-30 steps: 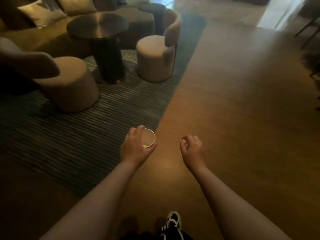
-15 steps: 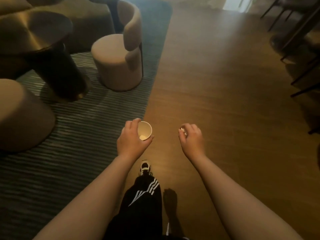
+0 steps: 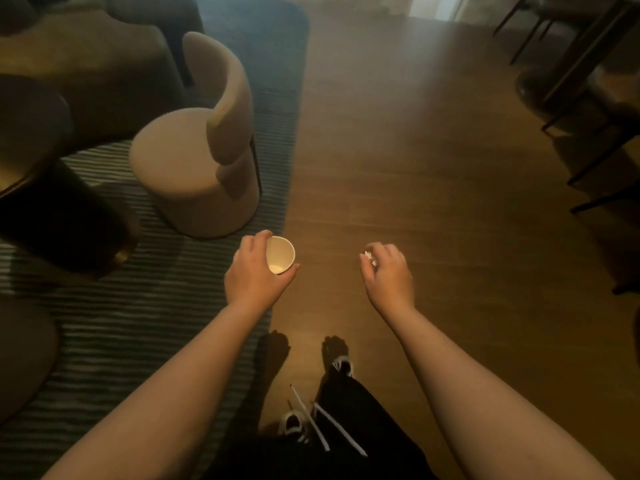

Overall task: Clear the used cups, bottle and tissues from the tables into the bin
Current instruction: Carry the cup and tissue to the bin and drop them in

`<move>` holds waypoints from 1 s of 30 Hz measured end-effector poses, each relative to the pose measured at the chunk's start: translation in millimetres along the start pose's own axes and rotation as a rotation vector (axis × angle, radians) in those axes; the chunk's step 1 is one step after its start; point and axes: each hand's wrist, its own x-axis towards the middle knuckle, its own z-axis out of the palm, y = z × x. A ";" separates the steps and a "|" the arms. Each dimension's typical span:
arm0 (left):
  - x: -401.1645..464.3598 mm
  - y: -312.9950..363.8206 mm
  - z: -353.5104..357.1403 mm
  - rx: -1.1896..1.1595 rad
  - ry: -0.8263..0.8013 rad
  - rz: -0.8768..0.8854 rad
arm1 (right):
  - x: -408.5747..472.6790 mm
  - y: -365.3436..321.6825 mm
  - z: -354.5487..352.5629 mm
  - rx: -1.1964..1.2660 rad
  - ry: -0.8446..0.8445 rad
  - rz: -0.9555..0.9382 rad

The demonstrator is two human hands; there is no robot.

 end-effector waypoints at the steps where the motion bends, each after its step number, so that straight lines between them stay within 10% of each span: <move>1: 22.4 1.8 5.8 -0.001 -0.005 0.003 | 21.9 0.5 3.7 0.001 0.000 0.004; 30: 906.5 114.2 161.4 -0.045 0.072 -0.061 | 929.4 -20.5 99.7 0.034 -0.005 -0.090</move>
